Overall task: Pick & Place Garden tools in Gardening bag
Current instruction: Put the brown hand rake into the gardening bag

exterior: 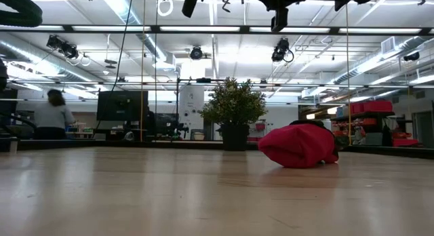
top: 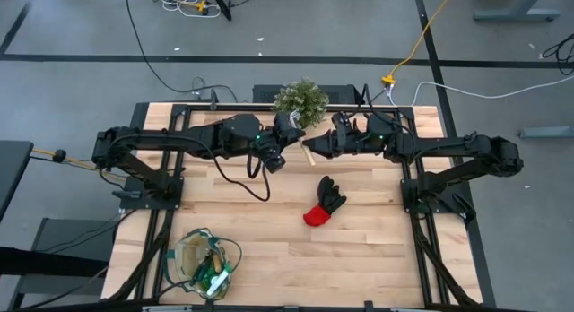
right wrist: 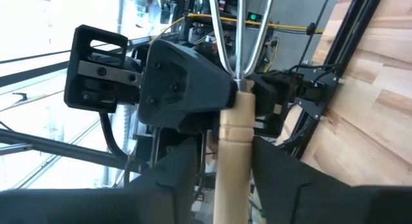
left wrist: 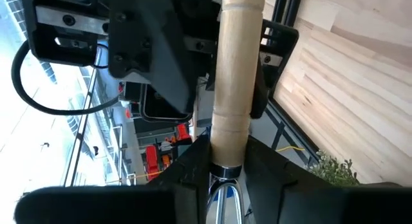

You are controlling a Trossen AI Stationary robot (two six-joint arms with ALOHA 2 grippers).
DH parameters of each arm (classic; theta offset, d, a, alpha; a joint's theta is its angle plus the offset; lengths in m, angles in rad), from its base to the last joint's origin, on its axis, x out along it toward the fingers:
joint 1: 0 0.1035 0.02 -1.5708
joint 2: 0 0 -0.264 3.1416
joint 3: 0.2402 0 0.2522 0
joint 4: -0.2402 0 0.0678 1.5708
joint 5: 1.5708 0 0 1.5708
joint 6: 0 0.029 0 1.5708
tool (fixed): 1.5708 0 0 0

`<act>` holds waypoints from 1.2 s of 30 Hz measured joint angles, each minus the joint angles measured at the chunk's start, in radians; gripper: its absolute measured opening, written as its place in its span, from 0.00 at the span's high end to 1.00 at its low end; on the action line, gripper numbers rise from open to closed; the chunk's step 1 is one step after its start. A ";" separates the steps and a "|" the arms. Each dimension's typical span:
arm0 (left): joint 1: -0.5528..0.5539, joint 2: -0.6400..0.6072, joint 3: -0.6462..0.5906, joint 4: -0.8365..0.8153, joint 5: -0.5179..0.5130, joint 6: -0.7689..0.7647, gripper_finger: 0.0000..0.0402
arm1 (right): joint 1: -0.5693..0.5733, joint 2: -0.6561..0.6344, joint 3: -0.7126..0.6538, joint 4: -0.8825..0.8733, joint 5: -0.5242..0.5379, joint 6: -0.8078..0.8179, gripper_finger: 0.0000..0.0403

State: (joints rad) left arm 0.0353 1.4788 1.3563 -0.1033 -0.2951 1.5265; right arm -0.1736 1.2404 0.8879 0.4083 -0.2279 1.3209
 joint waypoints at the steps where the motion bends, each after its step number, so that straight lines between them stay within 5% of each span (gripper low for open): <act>1: 0.000 0.000 0.000 0.000 0.000 0.000 0.80 | 0.000 0.000 0.000 0.002 0.000 0.000 0.62; 12: -0.001 -0.031 0.000 -0.038 0.003 -0.099 0.80 | -0.051 -0.043 0.002 -0.015 -0.072 -0.011 0.50; 20: -0.001 -0.091 0.000 -0.101 0.009 -0.212 0.79 | -0.115 -0.107 0.003 -0.146 -0.068 -0.133 0.55; 36: -0.071 -0.247 -0.002 -0.278 0.108 -0.730 0.80 | -0.120 -0.111 0.002 -0.169 -0.033 -0.606 0.71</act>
State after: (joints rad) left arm -0.0356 1.2315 1.3540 -0.3818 -0.1866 0.7965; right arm -0.2934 1.1291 0.8894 0.2389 -0.2612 0.7145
